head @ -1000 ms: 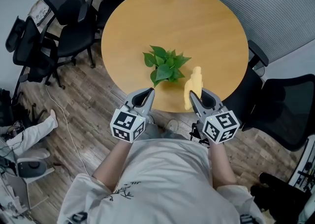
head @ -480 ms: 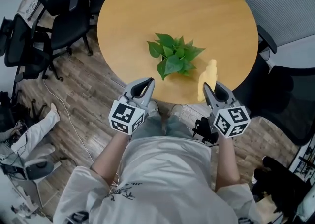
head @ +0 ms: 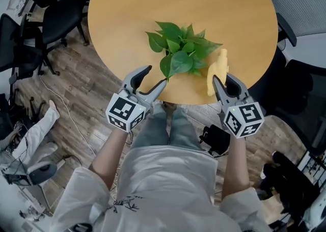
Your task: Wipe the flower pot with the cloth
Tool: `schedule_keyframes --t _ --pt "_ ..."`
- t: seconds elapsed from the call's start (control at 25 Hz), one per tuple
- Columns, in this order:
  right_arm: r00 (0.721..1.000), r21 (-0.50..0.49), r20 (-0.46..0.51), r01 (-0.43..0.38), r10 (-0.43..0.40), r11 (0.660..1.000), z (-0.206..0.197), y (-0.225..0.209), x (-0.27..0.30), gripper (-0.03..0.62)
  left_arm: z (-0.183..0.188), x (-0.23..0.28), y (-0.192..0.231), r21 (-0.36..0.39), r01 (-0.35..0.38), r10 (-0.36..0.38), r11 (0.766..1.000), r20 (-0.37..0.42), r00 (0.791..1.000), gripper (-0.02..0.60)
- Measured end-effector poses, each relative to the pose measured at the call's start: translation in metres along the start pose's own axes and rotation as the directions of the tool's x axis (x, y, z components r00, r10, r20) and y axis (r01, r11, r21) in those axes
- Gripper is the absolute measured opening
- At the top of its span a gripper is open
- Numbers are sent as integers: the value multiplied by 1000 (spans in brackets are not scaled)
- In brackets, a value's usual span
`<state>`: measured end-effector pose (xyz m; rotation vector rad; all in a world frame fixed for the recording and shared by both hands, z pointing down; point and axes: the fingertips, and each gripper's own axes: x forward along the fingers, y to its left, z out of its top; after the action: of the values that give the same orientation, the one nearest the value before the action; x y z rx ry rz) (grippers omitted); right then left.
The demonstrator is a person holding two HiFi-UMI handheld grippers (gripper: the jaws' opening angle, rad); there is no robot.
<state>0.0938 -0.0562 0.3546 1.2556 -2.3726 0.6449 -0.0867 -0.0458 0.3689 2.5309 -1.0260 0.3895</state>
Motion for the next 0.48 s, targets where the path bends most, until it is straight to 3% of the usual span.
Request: schedule_keyframes --t 0.16,0.48 --pt "999 -27 -30 -18 18 999 -9 -5 20 100 -12 23 -6 44 74 -72 996 -38 997 347" --pt "995 -122 -91 -62 51 991 -19 -13 60 101 -28 63 6 95 115 -108 989 -73 991 400"
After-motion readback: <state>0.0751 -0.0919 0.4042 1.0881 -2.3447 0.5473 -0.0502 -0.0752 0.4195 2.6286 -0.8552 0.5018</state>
